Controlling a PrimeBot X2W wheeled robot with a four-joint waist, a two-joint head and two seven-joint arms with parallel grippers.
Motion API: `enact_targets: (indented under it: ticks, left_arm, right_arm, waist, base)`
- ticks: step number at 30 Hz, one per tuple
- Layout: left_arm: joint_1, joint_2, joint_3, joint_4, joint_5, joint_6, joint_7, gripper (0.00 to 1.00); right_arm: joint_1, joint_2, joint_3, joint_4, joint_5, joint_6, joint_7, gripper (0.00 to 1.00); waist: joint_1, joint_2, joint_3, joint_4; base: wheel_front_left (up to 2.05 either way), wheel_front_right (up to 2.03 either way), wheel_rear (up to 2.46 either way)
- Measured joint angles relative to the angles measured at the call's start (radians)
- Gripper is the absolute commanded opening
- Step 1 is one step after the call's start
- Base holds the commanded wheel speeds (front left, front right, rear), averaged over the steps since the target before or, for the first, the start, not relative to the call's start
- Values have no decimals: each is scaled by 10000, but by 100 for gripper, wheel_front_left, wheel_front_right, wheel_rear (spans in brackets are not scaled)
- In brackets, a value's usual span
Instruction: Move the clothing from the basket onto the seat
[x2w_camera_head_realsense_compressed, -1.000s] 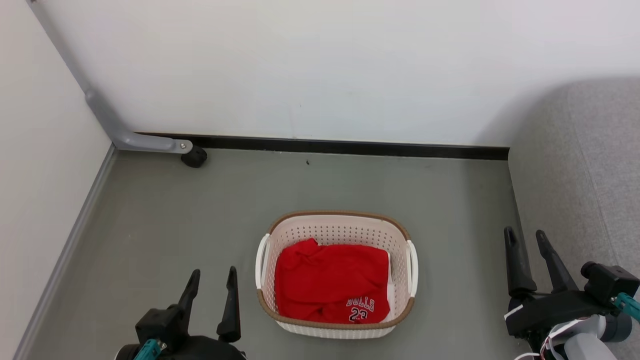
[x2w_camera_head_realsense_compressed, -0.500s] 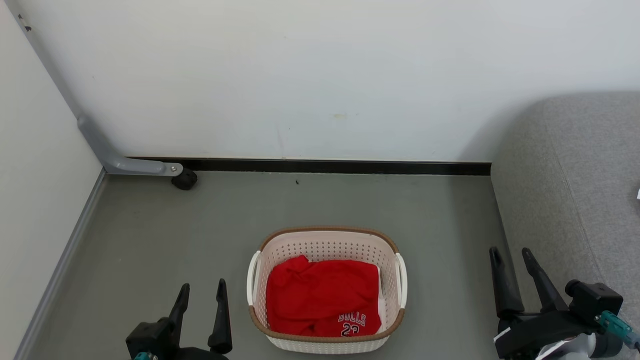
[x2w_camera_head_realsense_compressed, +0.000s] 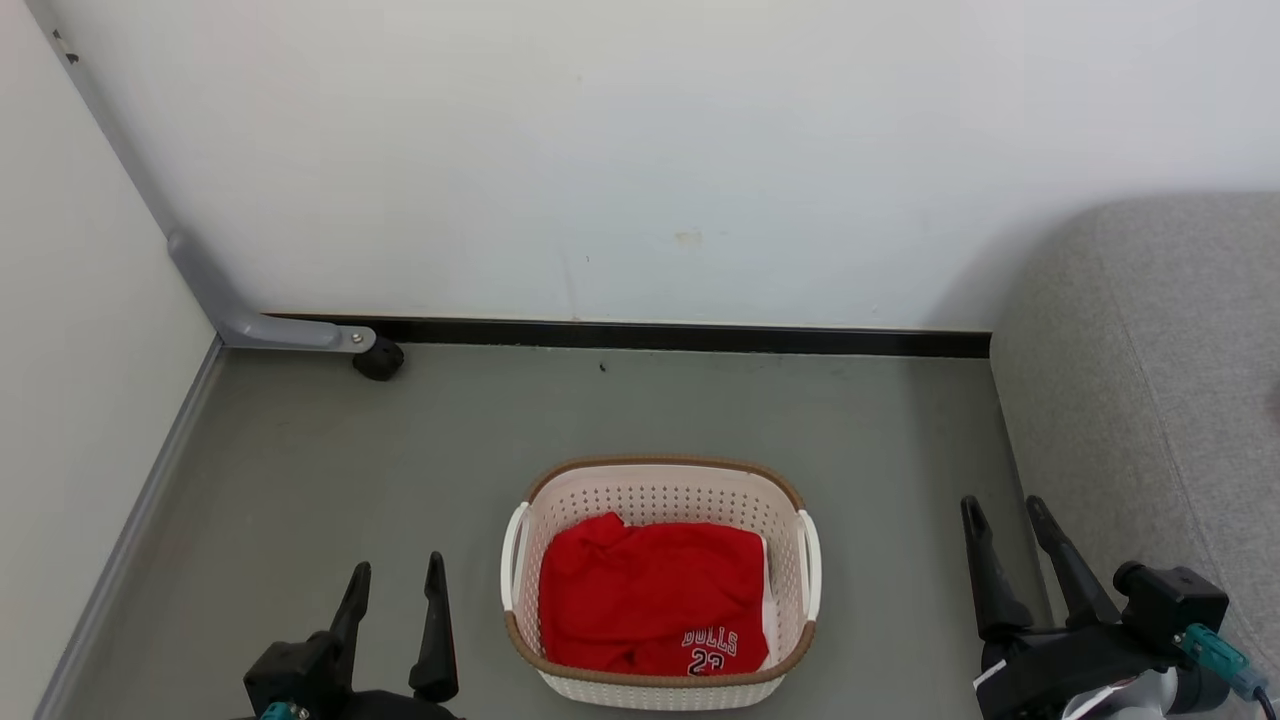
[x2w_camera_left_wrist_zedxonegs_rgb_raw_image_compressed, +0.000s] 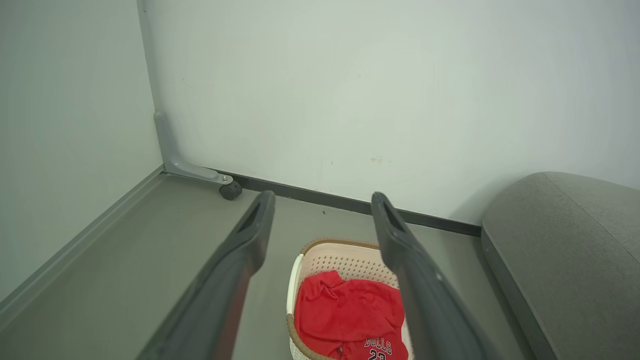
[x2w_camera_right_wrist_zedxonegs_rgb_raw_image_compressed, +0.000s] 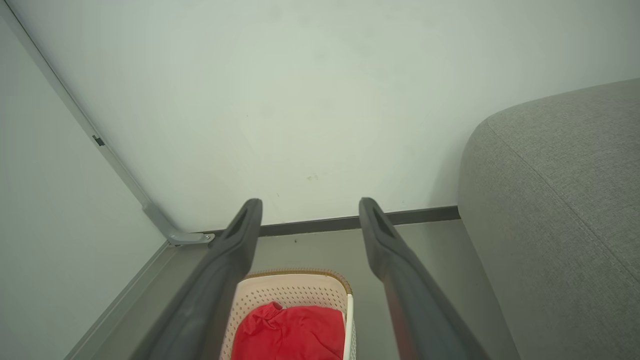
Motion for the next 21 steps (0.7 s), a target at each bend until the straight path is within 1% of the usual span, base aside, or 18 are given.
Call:
enact_targets:
  ticks: [6,13,16,21]
  left_arm:
    - [11,-19,98,-38,10,-4,0,100]
    - [228,-15,184,-286,140,-21,2,100]
    - [223,-6,56,-412,190,-272,0,100]
    - [75,-10,-54,-669,397,-274,0,100]
  right_arm:
    - [1,12,27,-50,-6,0,0,100]
    - [7,52,224,-251,-150,0,0,100]
    - [26,59,314,-437,-194,0,0,100]
    - [23,84,483,-727,-341,0,0,100]
  waist:
    - [0,0,7,57]
    - [0,0,191,-33]
    - [0,0,378,-108]
    - [0,0,850,-269]
  base:
    - [0,0,0]
    - [0,0,0]
    - [0,0,0]
    - [0,0,0]
